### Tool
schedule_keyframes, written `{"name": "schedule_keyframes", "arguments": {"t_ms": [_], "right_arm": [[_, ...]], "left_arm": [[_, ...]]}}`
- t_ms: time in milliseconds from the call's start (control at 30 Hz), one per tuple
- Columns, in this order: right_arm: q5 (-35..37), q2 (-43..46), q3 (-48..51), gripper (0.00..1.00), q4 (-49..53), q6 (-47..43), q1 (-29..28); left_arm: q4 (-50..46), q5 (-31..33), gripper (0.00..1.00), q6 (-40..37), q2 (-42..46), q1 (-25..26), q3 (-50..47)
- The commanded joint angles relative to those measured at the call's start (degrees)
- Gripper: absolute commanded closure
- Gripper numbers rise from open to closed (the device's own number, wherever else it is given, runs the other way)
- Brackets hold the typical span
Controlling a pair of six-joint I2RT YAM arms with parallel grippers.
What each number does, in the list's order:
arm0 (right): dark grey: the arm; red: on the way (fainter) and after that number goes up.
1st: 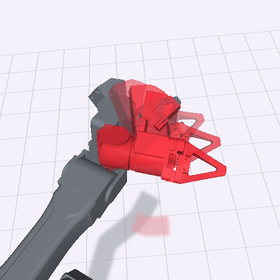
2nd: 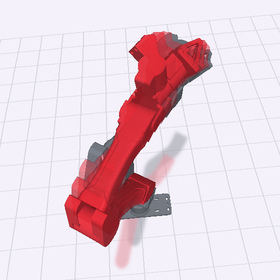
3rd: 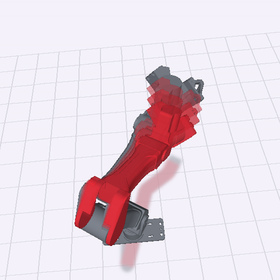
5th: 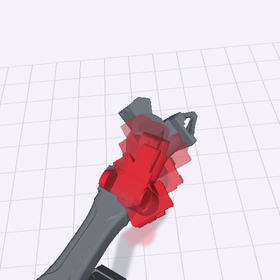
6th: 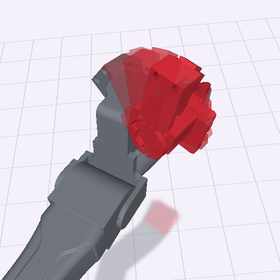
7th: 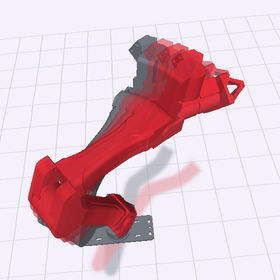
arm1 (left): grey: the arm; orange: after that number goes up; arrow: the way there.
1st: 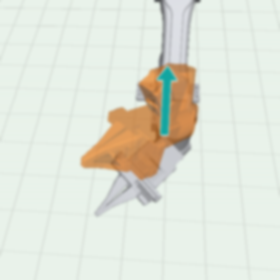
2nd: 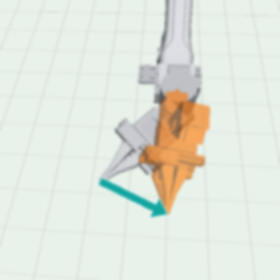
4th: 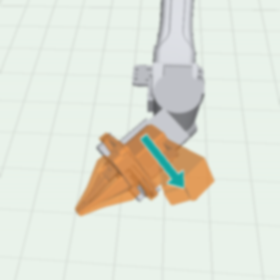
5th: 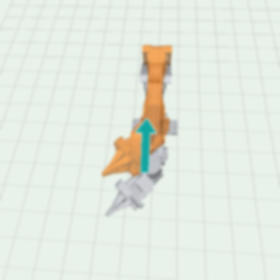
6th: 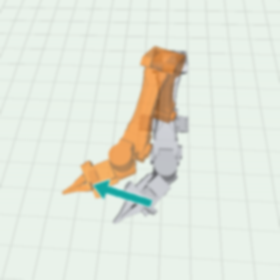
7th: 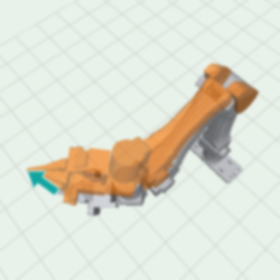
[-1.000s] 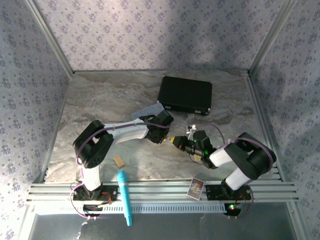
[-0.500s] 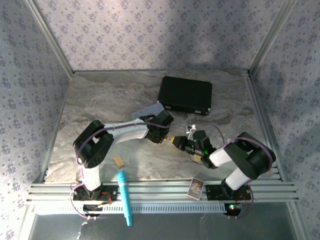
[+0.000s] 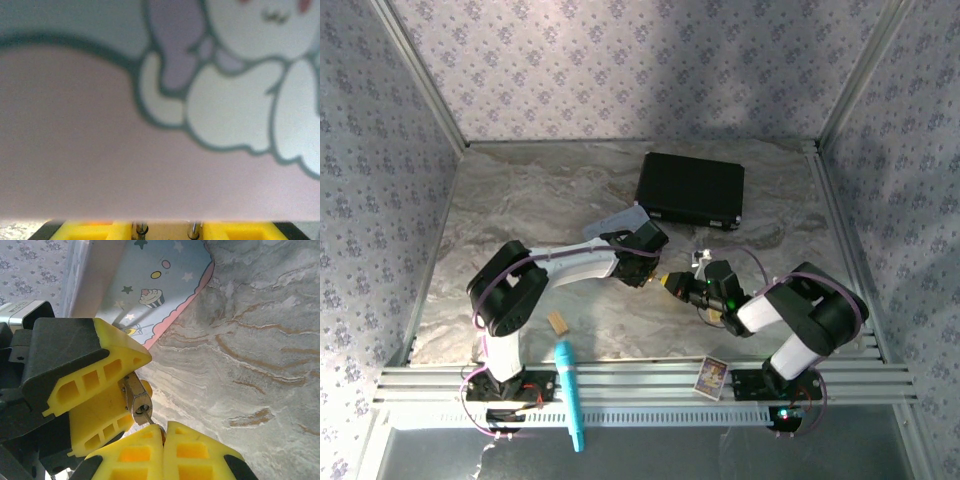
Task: Unlock a padlock with a key
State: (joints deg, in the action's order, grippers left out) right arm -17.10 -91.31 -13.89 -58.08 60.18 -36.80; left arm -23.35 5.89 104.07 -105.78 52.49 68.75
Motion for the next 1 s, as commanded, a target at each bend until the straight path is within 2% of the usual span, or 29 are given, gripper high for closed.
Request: {"name": "schedule_keyframes", "arguments": {"t_ms": [0,300,467,600,767,967], "right_arm": [[1.14,-0.67,-1.89,1.00,-2.63,0.10,-0.31],[-1.82,-4.27,-4.41,1.00,-7.79,1.04,-2.45],[-3.28,-6.26,-4.53,1.00,-9.62,0.99,-2.18],[-4.84,-6.82,-5.66,1.00,-9.73,0.03,-2.65],[-4.55,-9.26,-4.97,1.00,-13.05,0.89,-3.36],[-2.41,-8.98,-4.98,1.00,-12.18,-0.22,-4.44]], "left_arm": [[1.51,-6.18,0.71,1.53,-0.84,1.84,0.46],[3.36,-7.91,0.72,2.18,-1.90,2.82,0.89],[1.89,-6.28,0.74,1.53,-0.41,2.53,1.37],[4.10,-8.05,0.76,2.08,-0.31,2.49,0.61],[4.71,-8.47,0.83,3.14,1.10,2.40,0.16],[4.45,-10.26,0.83,4.04,1.49,2.16,0.66]]}}
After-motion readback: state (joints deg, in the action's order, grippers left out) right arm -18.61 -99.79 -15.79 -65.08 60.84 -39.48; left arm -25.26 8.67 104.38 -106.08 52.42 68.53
